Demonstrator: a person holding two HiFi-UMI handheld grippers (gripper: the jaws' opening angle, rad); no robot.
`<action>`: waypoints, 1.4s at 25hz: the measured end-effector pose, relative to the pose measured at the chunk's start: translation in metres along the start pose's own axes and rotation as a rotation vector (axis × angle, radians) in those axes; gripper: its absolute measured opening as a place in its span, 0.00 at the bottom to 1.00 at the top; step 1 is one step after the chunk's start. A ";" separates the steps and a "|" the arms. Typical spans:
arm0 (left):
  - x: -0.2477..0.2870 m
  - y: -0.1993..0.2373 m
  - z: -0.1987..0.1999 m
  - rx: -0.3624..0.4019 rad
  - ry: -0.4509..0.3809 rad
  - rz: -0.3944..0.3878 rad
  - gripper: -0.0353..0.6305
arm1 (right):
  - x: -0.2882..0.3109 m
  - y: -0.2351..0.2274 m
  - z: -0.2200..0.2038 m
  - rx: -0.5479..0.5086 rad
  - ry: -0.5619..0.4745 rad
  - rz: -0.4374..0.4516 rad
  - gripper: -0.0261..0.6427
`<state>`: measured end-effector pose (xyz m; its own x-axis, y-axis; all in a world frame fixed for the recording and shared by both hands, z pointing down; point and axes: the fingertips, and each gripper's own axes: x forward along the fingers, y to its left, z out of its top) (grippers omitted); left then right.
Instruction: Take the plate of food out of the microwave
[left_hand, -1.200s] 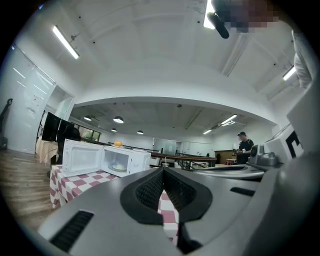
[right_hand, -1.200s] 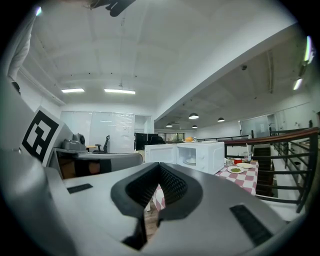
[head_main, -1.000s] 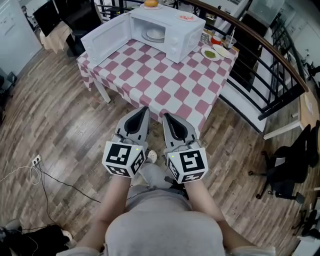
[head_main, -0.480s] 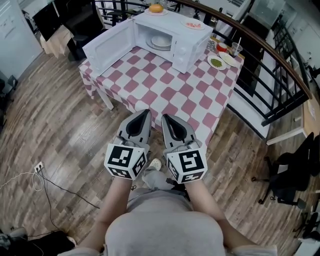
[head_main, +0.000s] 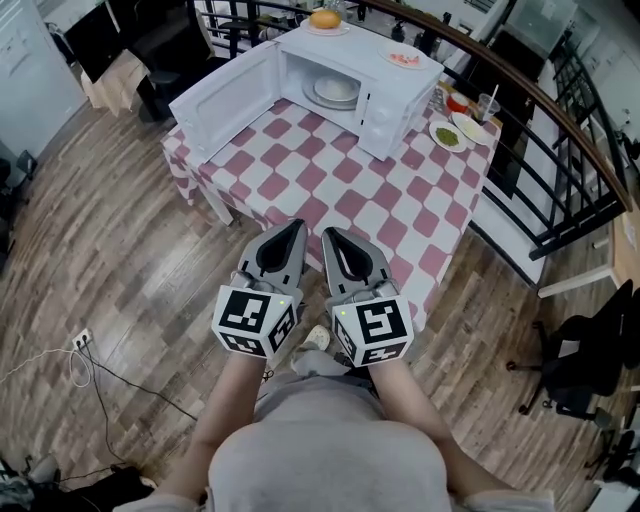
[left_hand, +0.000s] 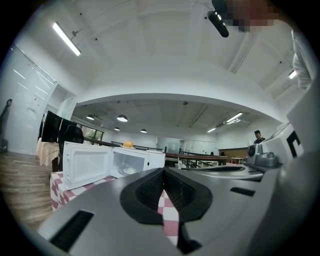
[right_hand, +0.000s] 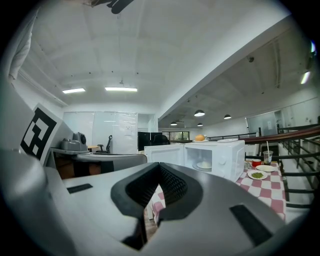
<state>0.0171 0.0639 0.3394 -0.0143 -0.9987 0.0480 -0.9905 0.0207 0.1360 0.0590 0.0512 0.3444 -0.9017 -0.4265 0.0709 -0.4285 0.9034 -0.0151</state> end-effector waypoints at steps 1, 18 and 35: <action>0.005 0.003 0.001 0.003 0.001 -0.006 0.06 | 0.006 -0.002 0.001 -0.001 -0.001 -0.002 0.07; 0.083 0.041 0.013 0.028 0.015 -0.054 0.06 | 0.076 -0.055 0.010 0.016 -0.011 -0.051 0.07; 0.119 0.047 0.010 0.043 0.023 -0.092 0.06 | 0.090 -0.082 0.003 0.023 -0.010 -0.094 0.07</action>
<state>-0.0325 -0.0544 0.3414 0.0796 -0.9950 0.0603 -0.9925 -0.0735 0.0982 0.0126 -0.0614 0.3492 -0.8577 -0.5102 0.0633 -0.5127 0.8580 -0.0318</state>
